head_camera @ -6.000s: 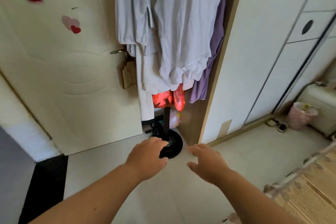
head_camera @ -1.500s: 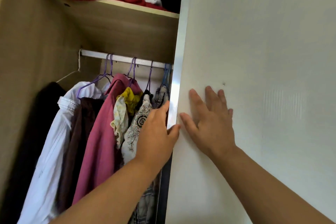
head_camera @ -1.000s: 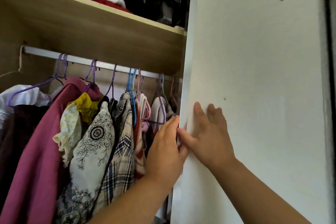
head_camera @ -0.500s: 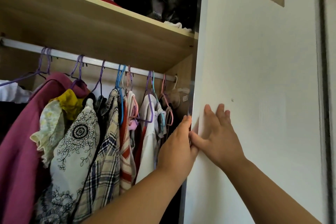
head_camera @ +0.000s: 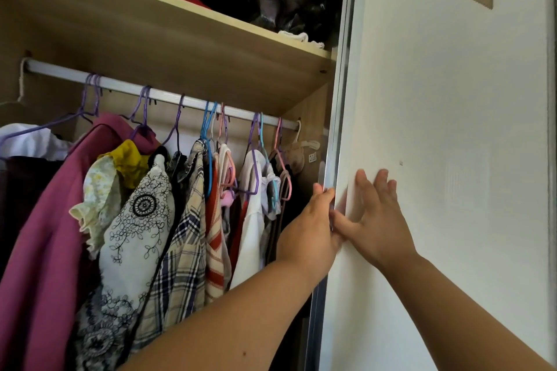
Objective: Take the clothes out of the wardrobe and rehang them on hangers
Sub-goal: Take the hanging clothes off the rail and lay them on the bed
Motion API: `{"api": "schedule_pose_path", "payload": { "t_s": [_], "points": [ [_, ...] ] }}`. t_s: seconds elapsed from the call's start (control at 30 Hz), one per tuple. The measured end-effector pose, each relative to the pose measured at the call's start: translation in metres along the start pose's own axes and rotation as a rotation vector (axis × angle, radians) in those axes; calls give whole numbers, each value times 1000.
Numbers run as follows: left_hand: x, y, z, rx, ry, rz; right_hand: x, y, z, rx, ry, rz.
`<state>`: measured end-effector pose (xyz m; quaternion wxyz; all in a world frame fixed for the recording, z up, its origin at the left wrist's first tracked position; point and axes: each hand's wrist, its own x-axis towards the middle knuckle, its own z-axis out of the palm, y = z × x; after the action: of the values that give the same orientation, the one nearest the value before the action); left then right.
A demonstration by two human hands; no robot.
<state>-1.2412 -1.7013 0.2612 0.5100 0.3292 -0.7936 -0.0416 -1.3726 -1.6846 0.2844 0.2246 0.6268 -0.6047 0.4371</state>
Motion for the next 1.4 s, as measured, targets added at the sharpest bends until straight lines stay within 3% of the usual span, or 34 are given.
{"api": "schedule_pose_path", "payload": {
  "t_s": [0.2, 0.3, 0.57, 0.83, 1.03, 1.17, 1.4],
  "points": [
    [-2, 5, -22, 38, -251, -21, -3, -8, -3, -60, 3, 48],
    [-15, 0, -39, 47, -295, 4, -12, -25, -4, -100, 27, 28],
    [-77, -45, -133, 344, -88, 112, -52, -118, 8, -61, 22, -176],
    [-140, -99, -273, 526, -28, 27, -85, -278, 54, 56, 9, -358],
    [-172, -140, -380, 923, 80, 60, -97, -383, 81, 111, 32, -472],
    [-174, -154, -440, 1101, 209, 188, -88, -427, 96, 122, 79, -504],
    [-146, -164, -496, 1101, 400, 137, -39, -483, 120, 88, -104, -583]
  ]
}}
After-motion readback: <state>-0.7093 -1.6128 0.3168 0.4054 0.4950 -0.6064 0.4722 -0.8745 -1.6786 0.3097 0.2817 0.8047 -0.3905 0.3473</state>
